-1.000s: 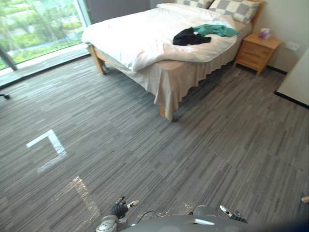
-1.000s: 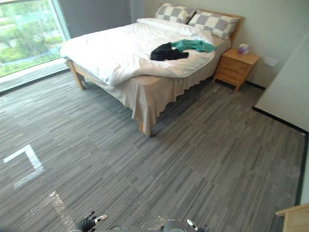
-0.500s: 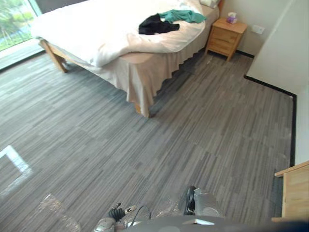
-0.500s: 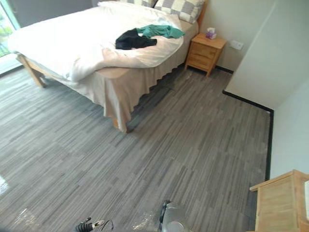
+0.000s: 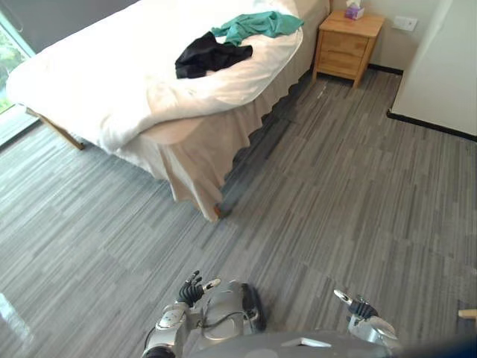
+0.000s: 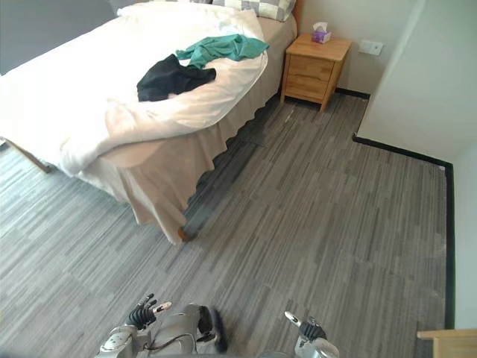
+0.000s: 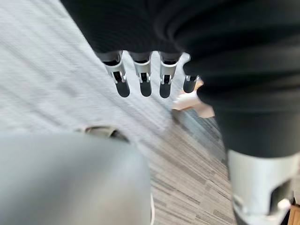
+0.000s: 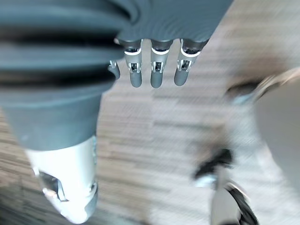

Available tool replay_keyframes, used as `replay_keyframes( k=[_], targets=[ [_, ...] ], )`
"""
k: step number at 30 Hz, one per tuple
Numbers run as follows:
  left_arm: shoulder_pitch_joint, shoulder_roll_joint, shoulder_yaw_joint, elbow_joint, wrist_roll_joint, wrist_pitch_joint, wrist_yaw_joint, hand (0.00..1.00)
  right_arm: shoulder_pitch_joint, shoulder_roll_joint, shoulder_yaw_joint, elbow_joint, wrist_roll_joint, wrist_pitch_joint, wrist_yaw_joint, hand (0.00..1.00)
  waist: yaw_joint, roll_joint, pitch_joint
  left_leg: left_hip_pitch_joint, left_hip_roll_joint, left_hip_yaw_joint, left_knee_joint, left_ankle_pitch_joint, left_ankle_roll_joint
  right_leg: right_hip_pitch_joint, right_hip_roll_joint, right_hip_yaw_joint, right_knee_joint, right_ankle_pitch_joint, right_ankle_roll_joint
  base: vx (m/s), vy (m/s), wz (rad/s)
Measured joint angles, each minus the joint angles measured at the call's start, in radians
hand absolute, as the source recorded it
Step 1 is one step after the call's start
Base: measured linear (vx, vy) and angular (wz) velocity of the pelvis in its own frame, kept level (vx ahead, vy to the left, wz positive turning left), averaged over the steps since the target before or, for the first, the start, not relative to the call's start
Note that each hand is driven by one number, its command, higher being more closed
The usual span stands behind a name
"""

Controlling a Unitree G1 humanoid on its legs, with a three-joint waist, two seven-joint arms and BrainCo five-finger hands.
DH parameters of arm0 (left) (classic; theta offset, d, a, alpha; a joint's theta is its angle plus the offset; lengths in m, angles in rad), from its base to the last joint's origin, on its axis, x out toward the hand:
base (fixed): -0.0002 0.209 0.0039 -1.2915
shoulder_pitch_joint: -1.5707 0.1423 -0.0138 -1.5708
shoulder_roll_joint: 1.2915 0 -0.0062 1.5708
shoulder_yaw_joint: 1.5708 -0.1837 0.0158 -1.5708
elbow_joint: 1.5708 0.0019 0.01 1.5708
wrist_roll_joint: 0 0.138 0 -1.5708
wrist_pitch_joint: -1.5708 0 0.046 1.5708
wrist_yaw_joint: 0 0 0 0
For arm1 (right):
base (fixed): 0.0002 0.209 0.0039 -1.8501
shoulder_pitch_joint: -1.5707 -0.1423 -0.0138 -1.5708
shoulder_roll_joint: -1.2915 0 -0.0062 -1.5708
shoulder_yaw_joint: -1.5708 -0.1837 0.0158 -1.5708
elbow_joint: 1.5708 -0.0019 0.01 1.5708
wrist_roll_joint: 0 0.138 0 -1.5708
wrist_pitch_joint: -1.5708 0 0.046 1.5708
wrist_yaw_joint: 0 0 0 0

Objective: Tidy the bed and pick cloth on bed and put in laundry

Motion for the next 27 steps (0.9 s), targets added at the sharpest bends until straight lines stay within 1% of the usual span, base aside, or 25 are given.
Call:
replay_keyframes(
  k=[1,2,3,4,5,6,7,8,9,10,11,12,13,14,15,16,17,18,19,21,22,23,24,26,27],
  targets=[
    [-0.014,0.007,-0.003,0.014,-0.015,0.0,0.003,0.0,0.003,0.018,0.003,0.022,-0.005,0.001,-0.002,0.0,0.0,-0.015,-0.011,0.012,-0.03,0.012,0.008,0.065,0.122,0.029,-0.023,0.007,-0.005,0.001,0.002,0.73,0.28,0.11],
    [-0.026,0.005,-0.021,0.024,-0.021,0.0,0.006,0.0,0.009,0.039,0.001,0.018,-0.017,0.002,-0.004,0.0,-0.013,-0.041,-0.026,0.007,-0.065,0.019,0.002,0.038,0.134,0.006,-0.053,0.01,0.025,0.043,-0.006,0.69,0.317,0.16],
    [-0.033,0.005,-0.028,0.025,-0.021,-0.004,0.008,0.0,0.009,0.044,-0.001,0.018,-0.036,0.004,-0.014,0.0,-0.009,-0.055,-0.033,0.018,-0.088,0.023,0.008,0.013,0.161,-0.011,-0.077,0.034,0.069,0.085,-0.001,0.57,0.286,0.18],
    [-0.037,0.001,-0.03,0.027,-0.021,-0.004,0.008,0.0,0.009,0.045,-0.001,0.018,-0.04,0.006,-0.018,0.0,-0.009,-0.06,-0.033,0.03,-0.097,0.023,0.009,0.005,0.169,-0.01,-0.084,0.044,0.088,0.101,0.004,0.46,0.236,0.08],
    [-0.042,-0.008,-0.031,0.034,-0.021,-0.002,0.011,0.0,0.01,0.047,-0.001,0.018,-0.04,0.013,-0.027,0.0,-0.008,-0.067,-0.036,0.056,-0.113,0.023,0.01,-0.021,0.18,-0.015,-0.099,0.061,0.143,0.131,0.026,0.53,0.239,0.13],
    [-0.044,-0.007,-0.04,0.034,-0.02,0.007,0.028,0.0,0.009,0.051,-0.001,0.018,-0.042,0.022,-0.042,0.0,-0.005,-0.076,-0.04,0.125,-0.137,0.012,0.012,-0.074,0.175,-0.063,-0.122,0.095,0.336,0.192,0.104,0.5,0.214,0.13],
    [-0.044,-0.007,-0.045,0.035,-0.02,0.01,0.029,0.0,0.01,0.053,-0.002,0.018,-0.044,0.025,-0.043,0.0,-0.005,-0.078,-0.041,0.145,-0.143,0.007,0.011,-0.086,0.17,-0.083,-0.127,0.101,0.414,0.21,0.135,0.54,0.207,0.15],
    [-0.044,0.0,-0.063,0.044,-0.02,0.018,0.03,0.0,0.009,0.058,-0.022,0.017,-0.059,0.025,-0.045,0.0,-0.007,-0.082,-0.043,0.202,-0.16,-0.014,0.005,-0.124,0.16,-0.174,-0.129,0.112,0.688,0.246,0.206,0.3,0.097,0.14],
    [-0.043,0.004,-0.07,0.047,-0.02,0.019,0.029,0.0,0.009,0.058,-0.029,0.016,-0.06,0.022,-0.045,0.0,-0.007,-0.081,-0.043,0.221,-0.165,-0.027,0.001,-0.135,0.154,-0.211,-0.13,0.108,0.782,0.247,0.215,0.28,0.087,0.21],
    [-0.041,0.007,-0.074,0.054,-0.021,0.02,0.028,0.0,0.009,0.056,-0.04,0.013,-0.06,0.013,-0.045,0.0,-0.012,-0.08,-0.043,0.265,-0.177,-0.046,-0.019,-0.145,0.148,-0.277,-0.134,0.085,0.932,0.235,0.208,0.32,0.089,0.4],
    [-0.04,0.006,-0.085,0.062,-0.022,0.023,0.028,0.0,0.014,0.048,-0.051,0.001,-0.061,0.006,-0.046,0.0,-0.027,-0.074,-0.044,0.328,-0.194,-0.082,-0.066,-0.15,0.138,-0.351,-0.141,0.023,1.046,0.193,0.168,0.39,0.095,0.87],
    [-0.044,0.003,-0.114,0.063,-0.042,0.033,0.028,0.0,0.037,0.037,-0.058,-0.025,-0.073,-0.015,-0.044,0.0,-0.043,-0.06,-0.051,0.4,-0.204,-0.14,-0.122,-0.151,0.126,-0.468,-0.137,-0.032,1.099,0.128,0.101,0.38,0.085,0.83],
    [-0.045,0.002,-0.114,0.063,-0.046,0.034,0.028,0.0,0.042,0.038,-0.058,-0.028,-0.074,-0.017,-0.044,0.0,-0.045,-0.059,-0.051,0.403,-0.205,-0.147,-0.127,-0.152,0.123,-0.482,-0.137,-0.034,1.099,0.121,0.1,0.31,0.034,1.17],
    [-0.055,-0.006,-0.114,0.064,-0.069,0.04,0.029,0.0,0.066,0.034,-0.057,-0.045,-0.079,-0.031,-0.042,0.0,-0.054,-0.055,-0.05,0.442,-0.21,-0.21,-0.147,-0.152,0.112,-0.558,-0.136,-0.04,1.072,0.077,0.097,0.42,-0.028,1.49],
    [-0.067,-0.018,-0.115,0.063,-0.079,0.046,0.029,0.0,0.105,0.04,-0.06,-0.036,-0.078,-0.032,-0.041,0.0,-0.06,-0.057,-0.045,0.486,-0.206,-0.28,-0.155,-0.156,0.102,-0.611,-0.138,-0.035,0.969,0.038,0.096,0.36,-0.038,1.69],
    [-0.068,-0.023,-0.114,0.061,-0.091,0.047,0.029,0.0,0.119,0.046,-0.066,-0.035,-0.075,-0.033,-0.042,0.0,-0.061,-0.059,-0.048,0.495,-0.203,-0.307,-0.155,-0.159,0.098,-0.623,-0.136,-0.025,0.916,0.036,0.094,0.5,-0.12,1.81],
    [-0.07,-0.038,-0.11,0.058,-0.109,0.058,0.029,0.0,0.146,0.055,-0.064,-0.034,-0.076,-0.032,-0.041,0.0,-0.061,-0.066,-0.053,0.513,-0.195,-0.379,-0.152,-0.172,0.077,-0.644,-0.127,0.011,0.73,0.039,0.091,0.43,-0.166,1.65],
    [-0.072,-0.047,-0.105,0.058,-0.107,0.066,0.031,0.0,0.157,0.058,-0.061,-0.034,-0.078,-0.033,-0.04,0.0,-0.063,-0.07,-0.057,0.517,-0.18,-0.443,-0.144,-0.187,0.054,-0.65,-0.111,0.074,0.546,0.064,0.085,0.43,-0.166,1.68],
    [-0.072,-0.05,-0.097,0.056,-0.108,0.066,0.031,0.0,0.158,0.06,-0.06,-0.034,-0.078,-0.034,-0.041,0.0,-0.063,-0.072,-0.058,0.516,-0.172,-0.468,-0.136,-0.194,0.043,-0.65,-0.102,0.106,0.478,0.084,0.083,0.47,-0.264,1.49],
    [-0.059,-0.065,-0.048,0.044,-0.105,0.066,0.046,0.0,0.16,0.069,-0.029,-0.035,-0.081,-0.043,-0.04,0.0,-0.058,-0.09,-0.069,0.508,-0.15,-0.526,-0.101,-0.224,0.002,-0.642,-0.087,0.198,0.29,0.186,0.076,0.43,-0.294,1.18],
    [-0.041,-0.065,-0.019,0.024,-0.105,0.065,0.055,0.0,0.161,0.077,-0.005,-0.036,-0.097,-0.055,-0.037,0.0,-0.056,-0.118,-0.086,0.499,-0.14,-0.524,-0.071,-0.254,-0.032,-0.621,-0.09,0.219,0.214,0.262,0.078,0.46,-0.374,1.11],
    [-0.037,-0.074,0.012,0.017,-0.105,0.065,0.072,0.0,0.156,0.06,0.014,-0.033,-0.115,-0.061,-0.019,0.0,-0.056,-0.118,-0.091,0.516,-0.097,-0.511,-0.048,-0.291,-0.05,-0.595,-0.076,0.189,0.218,0.326,0.13,0.6,-0.506,0.96],
    [-0.018,-0.101,0.039,0.011,-0.105,0.06,0.075,0.0,0.133,0.028,0.043,-0.039,-0.141,-0.065,0.005,0.0,-0.046,-0.079,-0.102,0.52,-0.044,-0.484,-0.045,-0.282,-0.077,-0.595,-0.04,0.153,0.252,0.324,0.114,0.4,-0.344,0.66],
    [-0.014,-0.128,0.071,0.012,-0.105,0.056,0.078,0.0,0.109,-0.002,0.086,-0.04,-0.167,-0.073,0.029,0.0,-0.052,-0.058,-0.109,0.526,-0.009,-0.461,-0.049,-0.257,-0.09,-0.585,-0.021,0.123,0.267,0.292,0.093,0.38,-0.314,0.38],
    [-0.016,-0.143,0.099,0.013,-0.107,0.045,0.086,0.0,0.087,-0.018,0.118,-0.037,-0.186,-0.085,0.054,0.0,-0.051,-0.05,-0.105,0.516,0.011,-0.456,-0.029,-0.21,-0.096,-0.557,-0.013,0.088,0.259,0.279,0.074,0.29,-0.248,0.36]
  ],
)
